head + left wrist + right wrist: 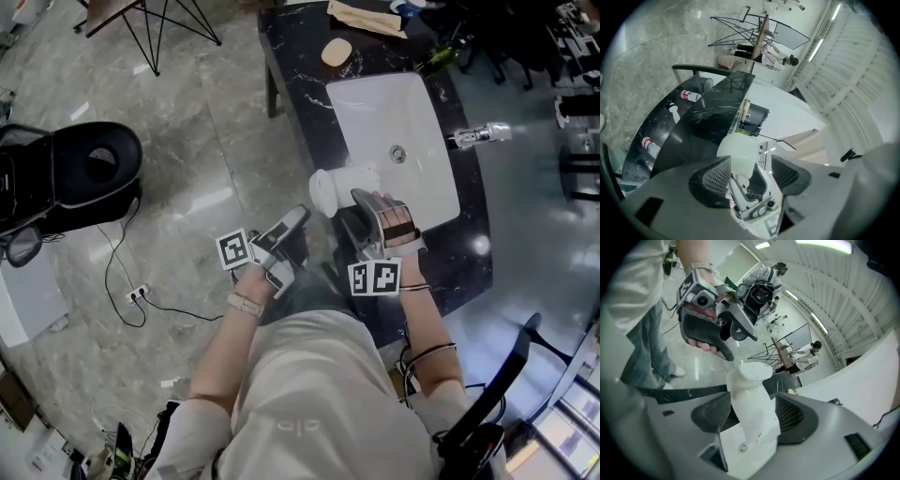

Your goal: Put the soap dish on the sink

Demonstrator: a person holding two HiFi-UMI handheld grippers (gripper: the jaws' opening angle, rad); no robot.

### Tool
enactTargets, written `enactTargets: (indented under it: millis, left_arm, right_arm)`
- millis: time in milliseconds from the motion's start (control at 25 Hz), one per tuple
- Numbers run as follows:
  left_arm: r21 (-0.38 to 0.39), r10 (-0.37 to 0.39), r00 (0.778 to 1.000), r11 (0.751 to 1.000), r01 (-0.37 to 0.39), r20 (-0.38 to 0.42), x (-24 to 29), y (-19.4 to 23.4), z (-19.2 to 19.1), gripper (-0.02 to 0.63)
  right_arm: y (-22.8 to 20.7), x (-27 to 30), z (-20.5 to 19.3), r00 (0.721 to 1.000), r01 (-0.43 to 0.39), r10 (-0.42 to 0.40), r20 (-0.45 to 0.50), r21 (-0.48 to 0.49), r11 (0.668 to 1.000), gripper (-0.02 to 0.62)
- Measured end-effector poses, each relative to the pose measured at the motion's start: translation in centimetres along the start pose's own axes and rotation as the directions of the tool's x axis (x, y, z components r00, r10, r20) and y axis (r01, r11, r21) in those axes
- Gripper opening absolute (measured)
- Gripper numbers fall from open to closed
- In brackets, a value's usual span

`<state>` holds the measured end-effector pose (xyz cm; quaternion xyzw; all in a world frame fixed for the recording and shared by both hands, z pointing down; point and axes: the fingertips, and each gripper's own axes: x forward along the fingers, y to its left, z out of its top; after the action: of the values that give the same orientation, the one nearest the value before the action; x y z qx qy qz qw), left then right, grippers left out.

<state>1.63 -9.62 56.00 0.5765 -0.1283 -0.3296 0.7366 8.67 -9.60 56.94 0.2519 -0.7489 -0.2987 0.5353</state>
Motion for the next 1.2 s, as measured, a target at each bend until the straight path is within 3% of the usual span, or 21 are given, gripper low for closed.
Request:
enactTargets:
  millis: [400, 560, 640, 1000, 1120, 1200]
  left_arm:
    - [0.176, -0.088, 0.996, 0.981, 0.085, 0.005, -3.5, -8.7, -1.0, 0.268]
    - [0.267, -0.092, 0.995, 0.959, 0.098, -0.035, -3.0, -11.8, -2.2, 0.268]
    - [0.273, -0.110, 0.992, 0.954, 0.124, -0.064, -2.6, -13.0, -3.1, 0.268]
    - [0.321, -0.109, 0.968, 0.930, 0.180, -0.225, -0.8, -16.2, -7.7, 0.268]
    - [0.372, -0.088, 0.959, 0.909, 0.188, -0.271, -0.4, -17.0, -8.4, 0.268]
    - [0.410, -0.063, 0.951, 0.892, 0.189, -0.301, -0.1, -17.3, -8.8, 0.268]
  right_arm:
    - [-3.9, -3.7, 4.2, 0.983, 0.123, -0.154, 0.103, 0.257, 0.959, 0.282]
    - [-5.6, -5.3, 6.0, 0.967, 0.141, -0.209, 0.149, 0.370, 0.918, 0.282]
    - [-6.4, -6.3, 6.8, 0.957, 0.142, -0.235, 0.171, 0.432, 0.891, 0.282]
    - [-9.0, -10.8, 8.2, 0.909, 0.111, -0.354, 0.221, 0.688, 0.717, 0.282]
    - [-9.5, -12.4, 7.7, 0.889, 0.092, -0.400, 0.224, 0.767, 0.635, 0.282]
    - [-10.2, -13.5, 7.5, 0.857, 0.045, -0.448, 0.256, 0.828, 0.559, 0.282]
